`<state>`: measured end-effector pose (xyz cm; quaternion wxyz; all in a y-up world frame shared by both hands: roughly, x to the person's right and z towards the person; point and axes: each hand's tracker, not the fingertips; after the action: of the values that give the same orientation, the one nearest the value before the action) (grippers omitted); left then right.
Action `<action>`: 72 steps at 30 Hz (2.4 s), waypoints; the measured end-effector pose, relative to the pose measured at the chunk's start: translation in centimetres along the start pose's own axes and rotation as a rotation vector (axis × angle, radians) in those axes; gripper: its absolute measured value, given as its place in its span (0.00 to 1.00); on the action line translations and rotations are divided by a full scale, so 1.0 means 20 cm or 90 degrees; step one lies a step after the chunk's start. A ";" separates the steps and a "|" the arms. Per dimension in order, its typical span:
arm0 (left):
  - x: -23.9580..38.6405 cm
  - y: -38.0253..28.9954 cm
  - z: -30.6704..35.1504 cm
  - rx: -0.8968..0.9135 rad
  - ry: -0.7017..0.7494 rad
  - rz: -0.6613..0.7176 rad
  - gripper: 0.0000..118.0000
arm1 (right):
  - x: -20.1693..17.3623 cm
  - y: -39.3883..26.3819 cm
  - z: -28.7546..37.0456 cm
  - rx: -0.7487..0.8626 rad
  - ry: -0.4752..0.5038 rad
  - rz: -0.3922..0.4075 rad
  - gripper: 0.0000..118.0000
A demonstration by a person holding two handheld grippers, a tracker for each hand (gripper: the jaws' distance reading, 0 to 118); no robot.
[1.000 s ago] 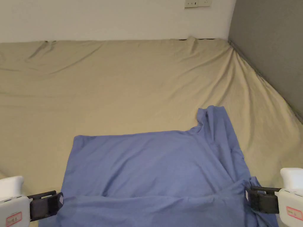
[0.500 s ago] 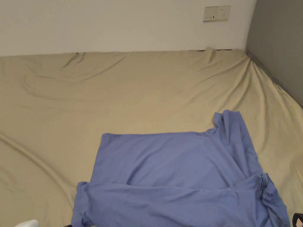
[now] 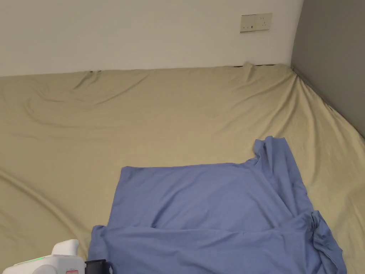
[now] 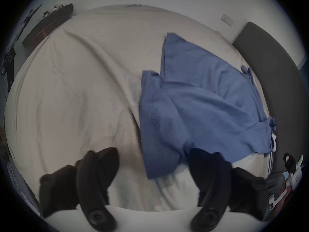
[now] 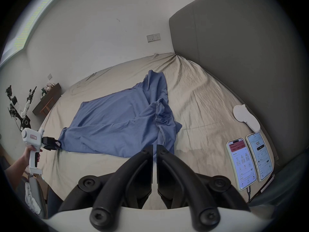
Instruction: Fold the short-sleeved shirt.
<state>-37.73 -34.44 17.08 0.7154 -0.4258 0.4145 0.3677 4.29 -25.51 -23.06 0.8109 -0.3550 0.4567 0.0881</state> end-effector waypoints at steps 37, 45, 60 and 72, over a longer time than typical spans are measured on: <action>0.08 -0.21 0.59 0.068 -0.028 -0.055 0.07 | -0.03 0.30 -0.17 -0.208 0.069 0.002 0.13; -0.02 -0.65 0.58 -0.042 -0.007 -0.006 0.07 | 0.07 -0.07 -0.05 -0.329 0.054 -0.046 0.13; 0.01 -0.64 0.94 0.222 -0.021 -0.020 1.00 | -0.06 0.00 0.18 -0.049 -0.117 0.214 1.00; 0.25 -0.55 1.07 0.418 -0.096 -0.079 0.02 | -0.32 0.25 0.32 0.136 0.104 0.044 0.08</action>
<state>-20.09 -17.99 22.25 0.8638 -0.1686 0.4302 0.2009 2.64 -16.48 -18.26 0.8006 -0.2567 0.5402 0.0371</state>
